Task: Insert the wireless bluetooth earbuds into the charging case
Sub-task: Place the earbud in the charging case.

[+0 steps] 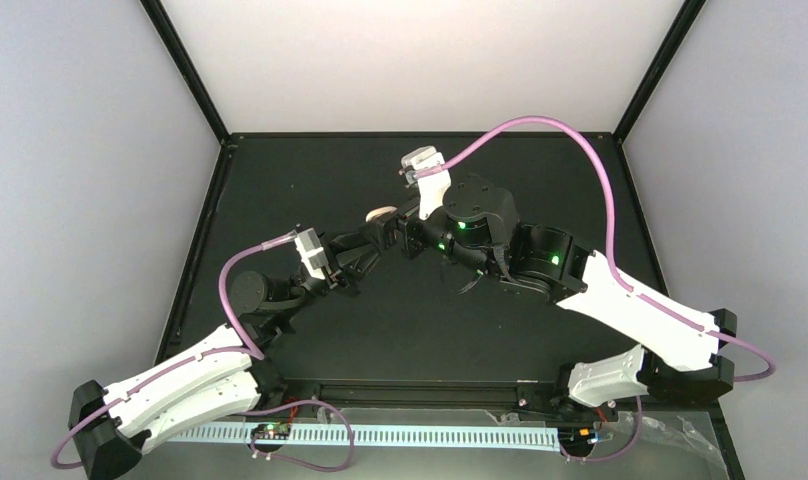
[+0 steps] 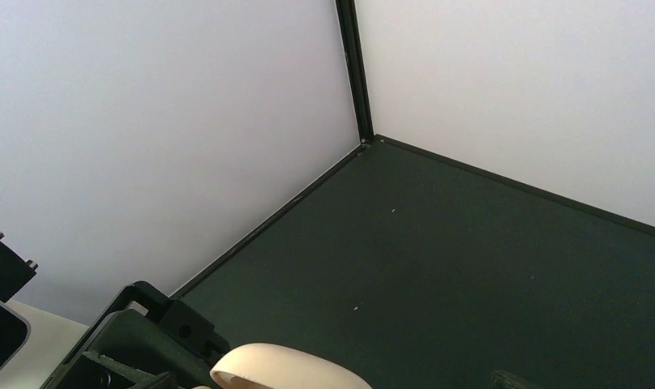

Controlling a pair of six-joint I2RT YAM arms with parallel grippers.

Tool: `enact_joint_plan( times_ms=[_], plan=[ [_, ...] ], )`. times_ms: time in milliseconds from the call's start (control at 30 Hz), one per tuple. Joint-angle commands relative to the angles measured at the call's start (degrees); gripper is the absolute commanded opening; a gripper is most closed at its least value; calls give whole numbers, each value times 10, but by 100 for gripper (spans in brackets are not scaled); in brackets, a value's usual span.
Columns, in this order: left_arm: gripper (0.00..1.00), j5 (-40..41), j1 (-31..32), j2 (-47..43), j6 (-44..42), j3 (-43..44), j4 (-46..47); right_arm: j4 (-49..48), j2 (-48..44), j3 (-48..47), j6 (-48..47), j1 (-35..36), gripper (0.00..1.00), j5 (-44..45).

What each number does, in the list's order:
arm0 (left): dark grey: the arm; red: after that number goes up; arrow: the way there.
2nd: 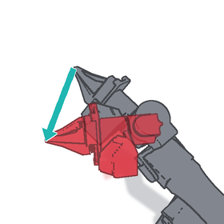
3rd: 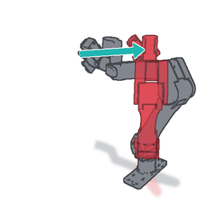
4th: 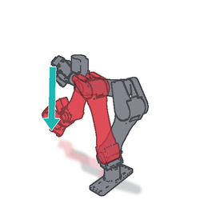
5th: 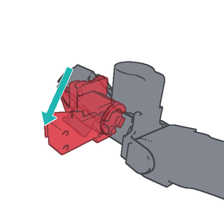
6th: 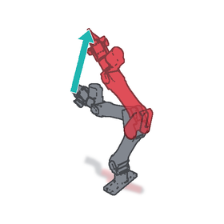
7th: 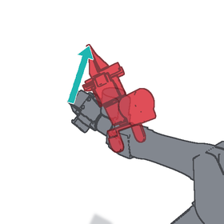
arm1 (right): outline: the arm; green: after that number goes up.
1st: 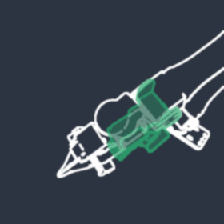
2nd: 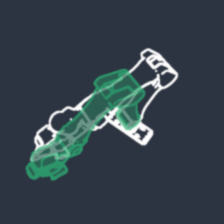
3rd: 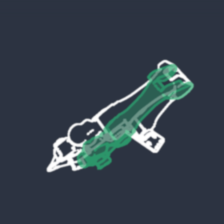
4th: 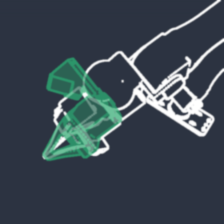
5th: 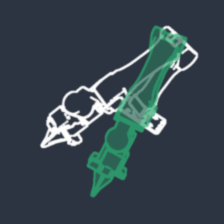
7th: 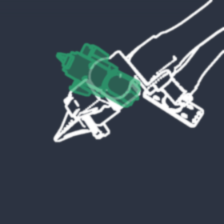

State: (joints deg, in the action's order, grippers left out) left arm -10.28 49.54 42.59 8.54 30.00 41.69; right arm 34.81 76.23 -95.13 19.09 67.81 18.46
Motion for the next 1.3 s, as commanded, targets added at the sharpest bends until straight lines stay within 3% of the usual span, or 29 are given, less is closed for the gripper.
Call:
enact_joint_plan(
  times_ms=[0,1267],
  plan=[
    [1,9,2,-11,-8,24,3,11,-11,-9,6,3,100,27],
    [2,18,2,-30,-5,22,-1,5,-58,47,9,3,100,55]
  ],
)
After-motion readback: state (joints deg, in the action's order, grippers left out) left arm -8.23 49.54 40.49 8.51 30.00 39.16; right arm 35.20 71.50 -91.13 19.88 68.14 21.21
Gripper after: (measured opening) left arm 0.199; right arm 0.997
